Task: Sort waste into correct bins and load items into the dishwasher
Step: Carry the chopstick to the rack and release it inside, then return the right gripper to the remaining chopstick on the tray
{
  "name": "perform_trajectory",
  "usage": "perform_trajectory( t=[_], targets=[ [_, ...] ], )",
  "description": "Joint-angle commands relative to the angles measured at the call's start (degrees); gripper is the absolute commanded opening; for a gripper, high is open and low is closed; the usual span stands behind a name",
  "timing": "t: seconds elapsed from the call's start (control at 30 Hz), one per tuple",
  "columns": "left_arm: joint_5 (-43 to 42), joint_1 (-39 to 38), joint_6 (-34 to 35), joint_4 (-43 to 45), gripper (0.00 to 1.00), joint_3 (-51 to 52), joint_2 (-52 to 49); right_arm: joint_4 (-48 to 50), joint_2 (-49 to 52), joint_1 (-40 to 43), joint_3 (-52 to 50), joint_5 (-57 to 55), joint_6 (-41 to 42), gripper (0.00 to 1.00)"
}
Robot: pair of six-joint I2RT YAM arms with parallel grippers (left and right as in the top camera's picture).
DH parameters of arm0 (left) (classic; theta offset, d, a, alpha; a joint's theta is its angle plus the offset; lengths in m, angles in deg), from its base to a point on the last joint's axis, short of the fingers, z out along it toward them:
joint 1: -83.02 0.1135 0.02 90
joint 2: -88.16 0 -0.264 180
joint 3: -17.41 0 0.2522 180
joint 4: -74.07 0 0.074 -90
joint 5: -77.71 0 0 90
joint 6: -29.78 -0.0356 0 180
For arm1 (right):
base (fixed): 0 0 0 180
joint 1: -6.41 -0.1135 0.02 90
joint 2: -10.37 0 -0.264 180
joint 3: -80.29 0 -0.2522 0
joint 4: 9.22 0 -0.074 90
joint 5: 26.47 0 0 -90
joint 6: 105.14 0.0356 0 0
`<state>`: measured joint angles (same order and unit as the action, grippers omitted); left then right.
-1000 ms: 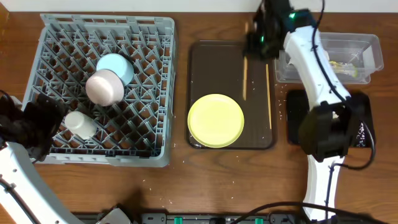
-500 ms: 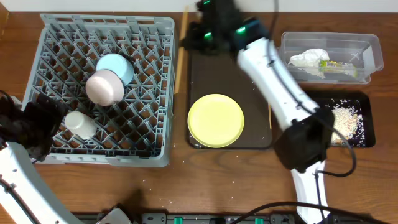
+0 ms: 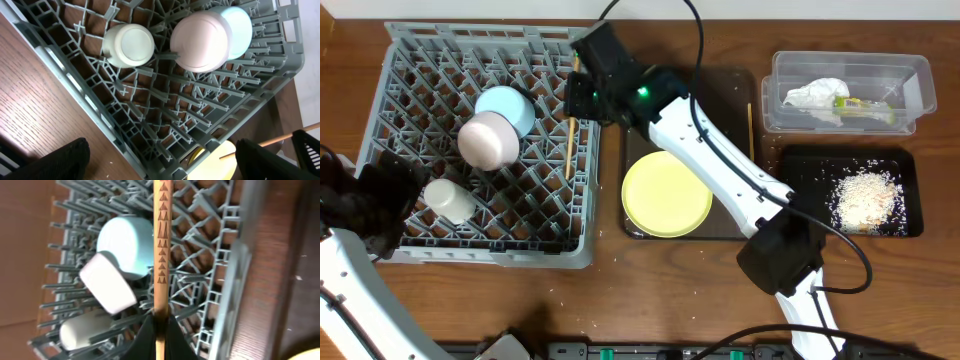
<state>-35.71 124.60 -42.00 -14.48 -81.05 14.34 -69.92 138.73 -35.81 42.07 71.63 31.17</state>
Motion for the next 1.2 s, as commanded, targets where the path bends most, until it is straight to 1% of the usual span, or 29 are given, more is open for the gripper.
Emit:
perform_trajectory(
  t=[0.0,0.17,0.2,0.23,0.3,0.33,0.37,0.4,0.43,0.53,0.67,0.8,0.87,0.93,0.97,1.03,1.17],
  targets=[
    [0.3,0.3,0.1,-0.2,0.94,-0.8,0.0,-0.2,2.3,0.2,-0.3,-0.3,0.8,0.01],
    [0.3,0.3,0.1,-0.2,0.94,-0.8,0.0,-0.1,5.0,-0.2,-0.3,3.4,0.6,0.01],
    [0.3,0.3,0.1,-0.2,0.94,-0.8,0.0,-0.2,5.3,-0.3,-0.3,3.9,-0.1,0.03],
    [0.3,0.3,0.1,-0.2,0.94,-0.8,0.0,-0.3,5.5,-0.3,-0.3,4.0,-0.8,0.10],
    [0.3,0.3,0.1,-0.2,0.94,-0.8,0.0,-0.2,5.5,-0.3,-0.3,4.3,-2.5,0.40],
    [0.3,0.3,0.1,-0.2,0.94,-0.8,0.0,0.0,5.5,-0.3,-0.3,4.2,-3.5,0.61],
    [0.3,0.3,0.1,-0.2,0.94,-0.8,0.0,0.3,5.5,-0.3,-0.3,4.2,-4.7,0.75],
    [0.3,0.3,0.1,-0.2,0.94,-0.8,0.0,0.3,5.5,-0.2,-0.2,4.3,-5.8,0.84],
    [0.3,0.3,0.1,-0.2,0.94,-0.8,0.0,0.3,5.4,0.0,-0.1,4.5,-6.9,0.87],
    [0.3,0.3,0.1,-0.2,0.94,-0.8,0.0,-1.2,4.8,1.3,0.9,4.4,-10.2,0.91],
    [0.3,0.3,0.1,-0.2,0.94,-0.8,0.0,-5.9,2.0,5.2,4.5,4.4,-15.8,0.98],
    [0.3,0.3,0.1,-0.2,0.94,-0.8,0.0,-11.1,-1.1,11.2,8.3,3.9,-20.7,0.99],
    [0.3,0.3,0.1,-0.2,0.94,-0.8,0.0,-14.1,-2.0,14.3,9.1,3.9,-21.8,0.99],
    [0.3,0.3,0.1,-0.2,0.94,-0.8,0.0,-18.3,-2.8,18.2,9.2,3.9,-22.6,0.97],
    [0.3,0.3,0.1,-0.2,0.94,-0.8,0.0,-20.4,-2.9,19.9,9.2,3.9,-23.2,0.94],
    [0.3,0.3,0.1,-0.2,0.94,-0.8,0.0,-24.6,-2.6,22.8,8.9,3.3,-25.6,0.85],
    [0.3,0.3,0.1,-0.2,0.94,-0.8,0.0,-31.8,-1.6,26.8,5.8,-2.9,-26.7,0.83]
  ],
)
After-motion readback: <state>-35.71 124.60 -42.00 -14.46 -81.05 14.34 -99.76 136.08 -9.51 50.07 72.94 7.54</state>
